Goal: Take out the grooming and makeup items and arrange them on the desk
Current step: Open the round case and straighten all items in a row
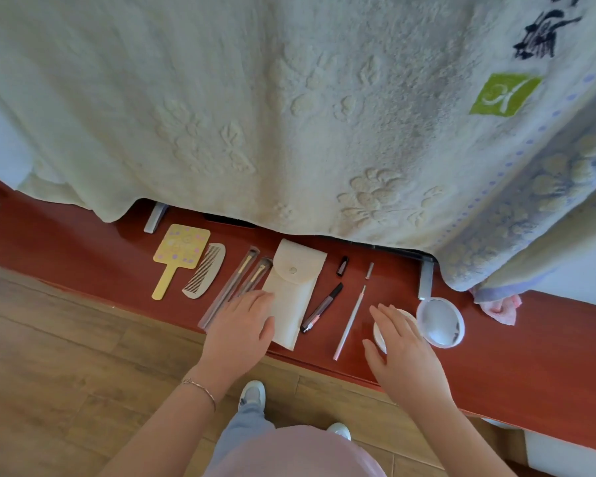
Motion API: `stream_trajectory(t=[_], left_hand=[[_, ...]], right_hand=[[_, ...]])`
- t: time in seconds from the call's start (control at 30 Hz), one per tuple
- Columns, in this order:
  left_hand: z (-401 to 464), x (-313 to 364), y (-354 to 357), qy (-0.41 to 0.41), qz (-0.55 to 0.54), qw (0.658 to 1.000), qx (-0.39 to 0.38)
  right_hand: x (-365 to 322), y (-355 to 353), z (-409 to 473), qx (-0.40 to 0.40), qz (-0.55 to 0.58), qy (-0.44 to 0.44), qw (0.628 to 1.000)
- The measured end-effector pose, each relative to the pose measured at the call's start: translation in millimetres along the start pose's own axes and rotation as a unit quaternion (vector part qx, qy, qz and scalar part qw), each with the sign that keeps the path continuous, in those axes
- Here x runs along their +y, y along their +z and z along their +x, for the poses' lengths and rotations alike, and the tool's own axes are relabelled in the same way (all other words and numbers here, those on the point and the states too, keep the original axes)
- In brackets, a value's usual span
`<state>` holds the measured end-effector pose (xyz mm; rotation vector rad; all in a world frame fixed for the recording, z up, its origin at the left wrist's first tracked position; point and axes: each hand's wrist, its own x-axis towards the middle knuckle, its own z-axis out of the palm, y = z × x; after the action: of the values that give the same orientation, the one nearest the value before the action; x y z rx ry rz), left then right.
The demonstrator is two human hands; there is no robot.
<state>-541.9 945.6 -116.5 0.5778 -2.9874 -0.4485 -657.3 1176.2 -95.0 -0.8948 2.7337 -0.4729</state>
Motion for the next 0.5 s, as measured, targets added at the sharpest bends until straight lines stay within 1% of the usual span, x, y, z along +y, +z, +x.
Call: stream_trajectory(t=[0.1,0.2,0.3,0.4,0.5], left_hand=[[5.3,-34.5,-5.6,-0.011,-0.002,1.000,0.011],[10.3,-72.3,-10.9,0.024,0.021,1.000,-0.001],[14.6,-108.9,-13.3,0.051,0.062,0.997,-0.020],[19.6,-138.4,-13.6,0.024,0.054,0.998,-0.026],[23.3,-158.6,-10.7,0.029,0.060,0.997,-0.024]], right_hand=[[-30.4,5.3,14.2,-0.048,0.011,-0.004,0.999],[-72.8,15.0,33.5,-0.064,0.029,-0.016,0.997],[-118.3,30.5,56.1,-0.085,0.022,-0.056,0.995],[-159.0,50.9,80.5,-0.088,0.024,-0.100,0.991],[-190.5,74.6,103.0,-0.078,0.015,-0.128,0.989]])
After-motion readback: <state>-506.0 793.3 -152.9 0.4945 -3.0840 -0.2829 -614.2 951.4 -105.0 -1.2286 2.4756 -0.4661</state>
